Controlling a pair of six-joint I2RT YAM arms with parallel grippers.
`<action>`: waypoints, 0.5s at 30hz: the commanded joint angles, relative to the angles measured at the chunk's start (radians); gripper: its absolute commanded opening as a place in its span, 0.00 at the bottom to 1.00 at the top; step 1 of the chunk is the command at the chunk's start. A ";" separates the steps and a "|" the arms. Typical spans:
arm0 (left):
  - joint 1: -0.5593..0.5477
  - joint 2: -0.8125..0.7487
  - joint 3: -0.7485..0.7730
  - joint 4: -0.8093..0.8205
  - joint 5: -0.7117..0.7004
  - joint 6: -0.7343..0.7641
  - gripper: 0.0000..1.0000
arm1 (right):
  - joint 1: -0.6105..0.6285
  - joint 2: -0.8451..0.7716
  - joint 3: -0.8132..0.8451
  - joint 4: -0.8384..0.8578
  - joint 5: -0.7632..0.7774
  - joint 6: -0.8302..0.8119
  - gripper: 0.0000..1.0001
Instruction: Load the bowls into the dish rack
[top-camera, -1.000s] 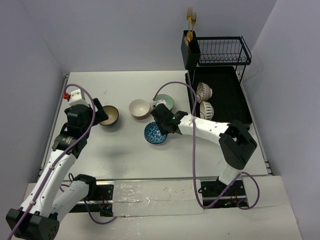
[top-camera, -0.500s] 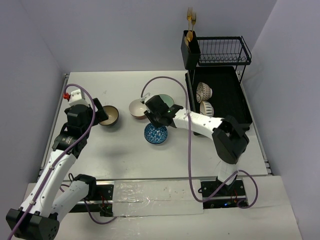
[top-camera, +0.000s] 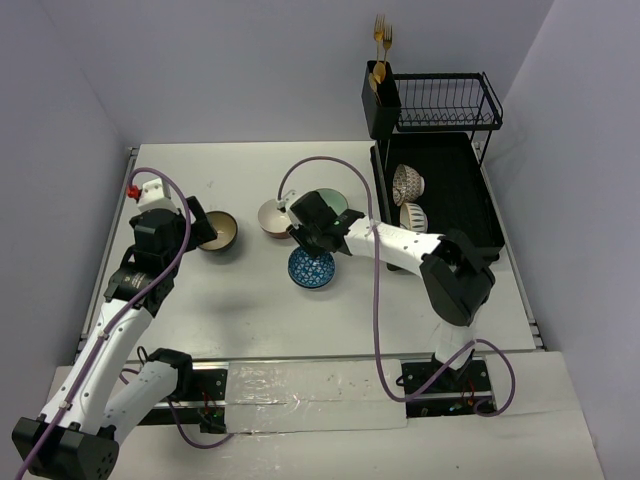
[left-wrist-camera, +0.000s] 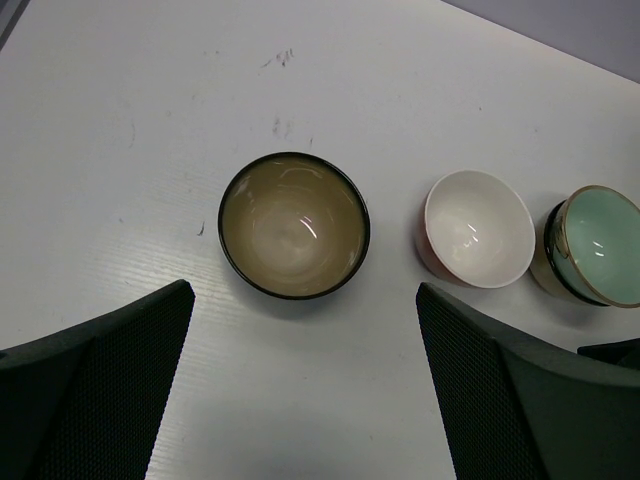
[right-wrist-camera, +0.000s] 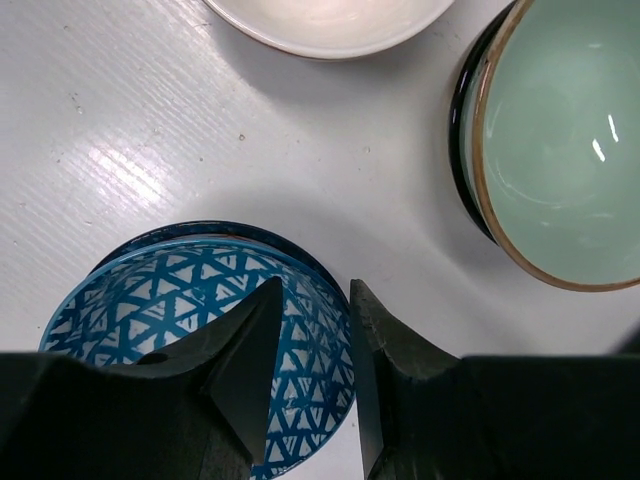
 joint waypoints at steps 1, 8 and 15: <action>0.003 -0.013 0.003 0.019 0.015 0.017 0.99 | -0.004 -0.009 -0.001 0.042 -0.050 -0.027 0.41; 0.003 -0.009 0.003 0.020 0.021 0.018 0.99 | -0.004 -0.003 -0.029 0.053 -0.069 -0.080 0.44; 0.003 -0.007 0.005 0.020 0.022 0.020 0.99 | -0.007 -0.009 -0.036 0.056 0.005 -0.048 0.38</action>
